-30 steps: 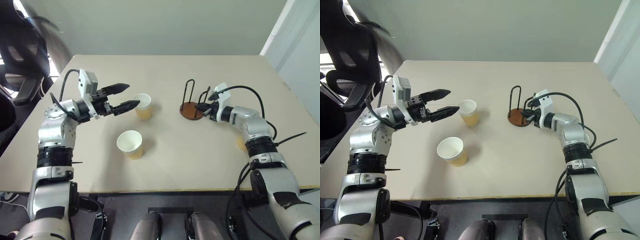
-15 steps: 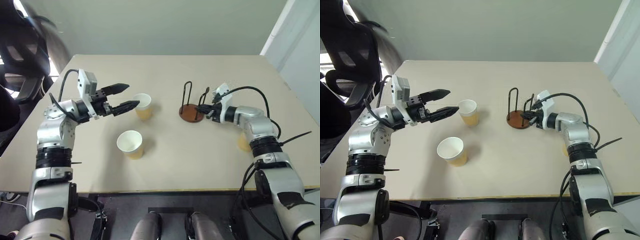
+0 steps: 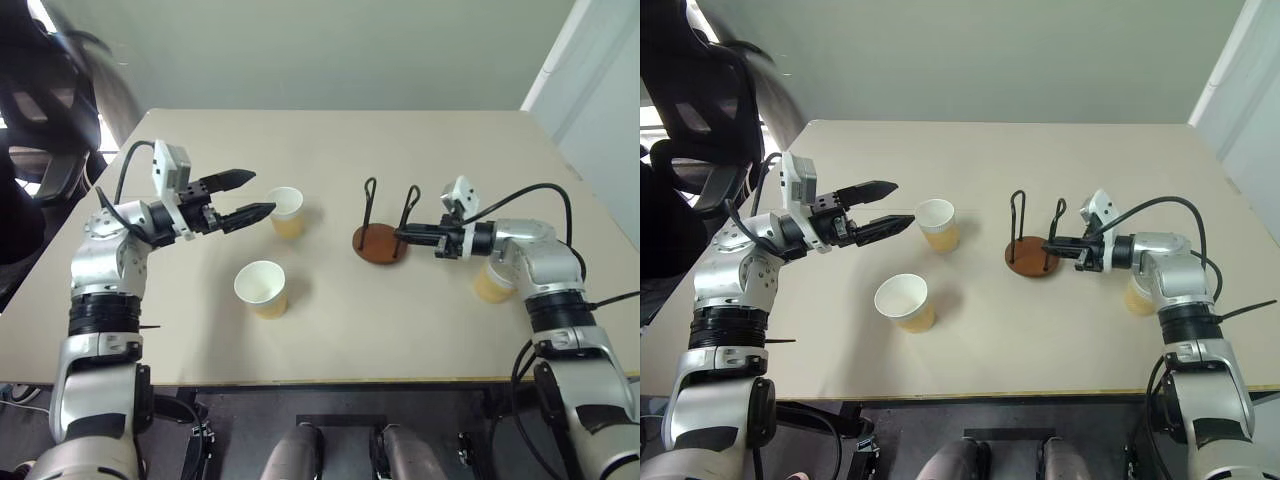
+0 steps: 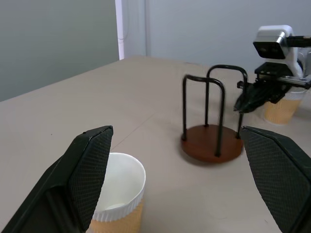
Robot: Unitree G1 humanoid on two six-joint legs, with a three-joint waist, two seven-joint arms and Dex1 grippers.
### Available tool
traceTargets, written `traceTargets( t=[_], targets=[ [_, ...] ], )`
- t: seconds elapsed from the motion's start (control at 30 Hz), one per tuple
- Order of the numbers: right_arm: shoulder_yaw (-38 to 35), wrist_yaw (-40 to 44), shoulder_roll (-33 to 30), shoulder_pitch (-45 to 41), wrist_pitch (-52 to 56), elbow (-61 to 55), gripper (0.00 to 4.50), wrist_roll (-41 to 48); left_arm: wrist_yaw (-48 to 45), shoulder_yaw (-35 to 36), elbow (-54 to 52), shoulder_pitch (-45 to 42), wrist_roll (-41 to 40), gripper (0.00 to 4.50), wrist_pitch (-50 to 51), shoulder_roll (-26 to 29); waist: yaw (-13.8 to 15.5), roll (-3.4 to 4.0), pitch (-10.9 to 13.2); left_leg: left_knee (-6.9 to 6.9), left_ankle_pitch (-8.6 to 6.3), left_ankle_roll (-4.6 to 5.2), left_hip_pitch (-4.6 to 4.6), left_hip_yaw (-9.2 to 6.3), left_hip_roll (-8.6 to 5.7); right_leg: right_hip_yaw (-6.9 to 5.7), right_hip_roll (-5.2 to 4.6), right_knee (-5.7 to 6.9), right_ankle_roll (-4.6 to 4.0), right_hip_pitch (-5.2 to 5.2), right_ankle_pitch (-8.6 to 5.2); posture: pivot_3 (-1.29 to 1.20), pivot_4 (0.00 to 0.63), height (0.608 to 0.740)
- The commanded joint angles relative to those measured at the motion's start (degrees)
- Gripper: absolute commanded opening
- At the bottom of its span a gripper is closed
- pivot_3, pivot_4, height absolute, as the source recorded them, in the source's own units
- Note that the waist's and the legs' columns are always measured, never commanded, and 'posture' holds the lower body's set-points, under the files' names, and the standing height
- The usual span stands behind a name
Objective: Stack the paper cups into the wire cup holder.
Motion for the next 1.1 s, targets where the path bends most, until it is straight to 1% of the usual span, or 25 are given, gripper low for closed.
traceTargets(
  t=[0.03,0.27,0.4,0.97,1.1],
  targets=[
    [0.7,1.7,-1.1,0.1,1.4,-5.4,0.02,1.9,-0.1,1.1,-0.8,-1.3,-0.1,4.5,-0.8,1.0,0.0,0.0,0.0,0.0,0.0,0.02,0.0,0.0,0.0,0.0,0.0,0.01,0.0,0.0,0.0,0.0,0.15,0.74],
    [3.4,4.5,-2.8,1.8,0.3,-7.2,0.02,1.4,-0.1,1.1,-1.1,-1.2,-0.1,4.5,-0.7,1.1,0.0,0.0,0.0,0.0,0.02,0.38,0.01,0.0,0.0,0.0,0.0,0.04,0.02,0.0,0.01,0.0,0.15,0.74],
    [4.6,5.8,-3.5,2.3,-0.4,-7.6,0.02,1.2,0.0,1.2,-1.3,-1.0,-0.1,4.5,-0.6,1.3,-0.1,0.0,0.0,0.0,0.03,0.4,0.0,0.0,0.0,0.0,0.0,0.04,0.03,0.0,0.02,0.0,0.15,0.74],
    [6.7,6.6,-3.0,-0.9,-4.6,-2.3,0.02,-0.6,0.5,1.2,-2.8,-0.1,-0.4,4.5,0.1,1.4,-0.1,0.0,0.0,0.01,0.02,0.48,0.0,0.0,0.0,0.0,0.0,0.06,0.04,0.0,0.03,0.0,0.15,0.74],
    [7.3,7.4,-3.1,-1.1,-5.0,-2.2,0.02,-0.6,0.7,1.4,-3.1,0.1,-0.4,4.5,0.1,1.6,-0.1,0.0,0.0,0.01,-0.1,0.68,0.0,0.0,0.0,0.0,0.0,0.06,0.04,0.0,0.03,0.0,0.15,0.74]
  ],
)
